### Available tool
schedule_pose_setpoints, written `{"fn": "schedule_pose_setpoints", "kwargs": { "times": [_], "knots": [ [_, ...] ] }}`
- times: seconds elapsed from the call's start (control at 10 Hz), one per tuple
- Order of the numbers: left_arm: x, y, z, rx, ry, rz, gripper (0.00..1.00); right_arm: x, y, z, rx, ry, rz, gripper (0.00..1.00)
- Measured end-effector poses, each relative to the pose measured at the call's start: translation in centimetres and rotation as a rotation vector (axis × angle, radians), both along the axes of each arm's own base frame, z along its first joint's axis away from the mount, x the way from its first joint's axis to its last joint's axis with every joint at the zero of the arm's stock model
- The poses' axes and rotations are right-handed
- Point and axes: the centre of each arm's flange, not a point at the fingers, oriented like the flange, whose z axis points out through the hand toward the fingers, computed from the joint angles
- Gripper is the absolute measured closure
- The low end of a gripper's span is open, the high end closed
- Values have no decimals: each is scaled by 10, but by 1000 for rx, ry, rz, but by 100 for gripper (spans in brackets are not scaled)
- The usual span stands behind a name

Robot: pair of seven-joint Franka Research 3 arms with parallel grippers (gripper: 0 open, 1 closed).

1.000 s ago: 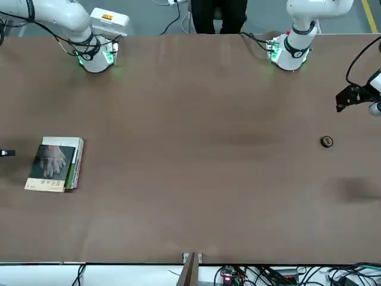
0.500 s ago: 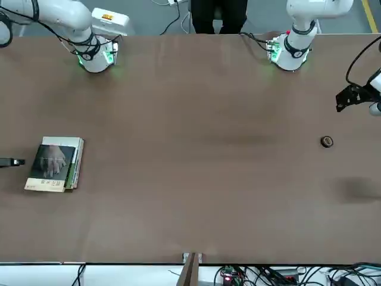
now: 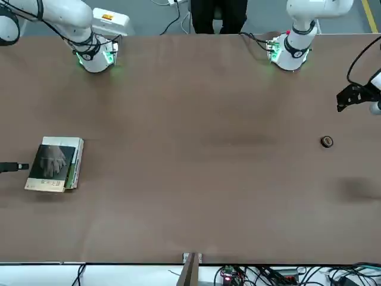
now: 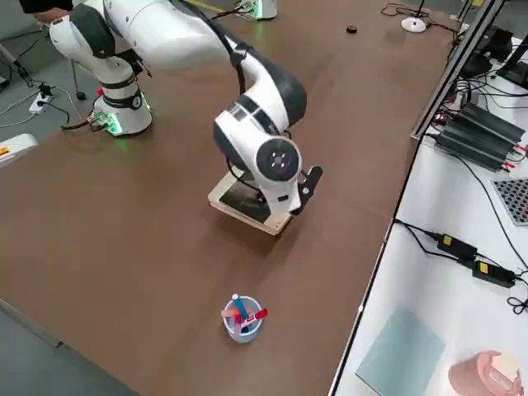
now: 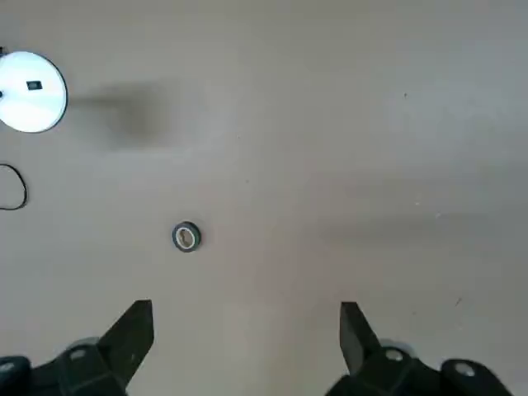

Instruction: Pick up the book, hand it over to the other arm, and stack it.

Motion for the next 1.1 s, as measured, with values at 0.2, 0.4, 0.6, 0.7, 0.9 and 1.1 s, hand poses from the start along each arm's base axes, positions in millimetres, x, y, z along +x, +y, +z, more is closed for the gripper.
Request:
{"fn": "schedule_pose_setpoints", "kwargs": {
  "times": [0.2,0.4,0.6,0.7,0.9,1.1],
  "knots": [
    [0,0,3,-1,-6,0,0,6,18,29,-73,-29,-8,0],
    [0,0,4,-1,-8,0,0,5,36,52,-138,-46,-10,0],
    [1,0,4,-1,-8,0,0,2,54,63,-187,-66,-13,0],
    [1,1,4,-1,-9,0,0,0,67,65,-207,-76,-23,0],
    [1,1,6,-2,-12,2,0,-4,100,73,-254,-71,-60,0],
    [1,2,8,-2,-17,4,0,-11,140,91,-320,-68,-92,0]
  ]
}}
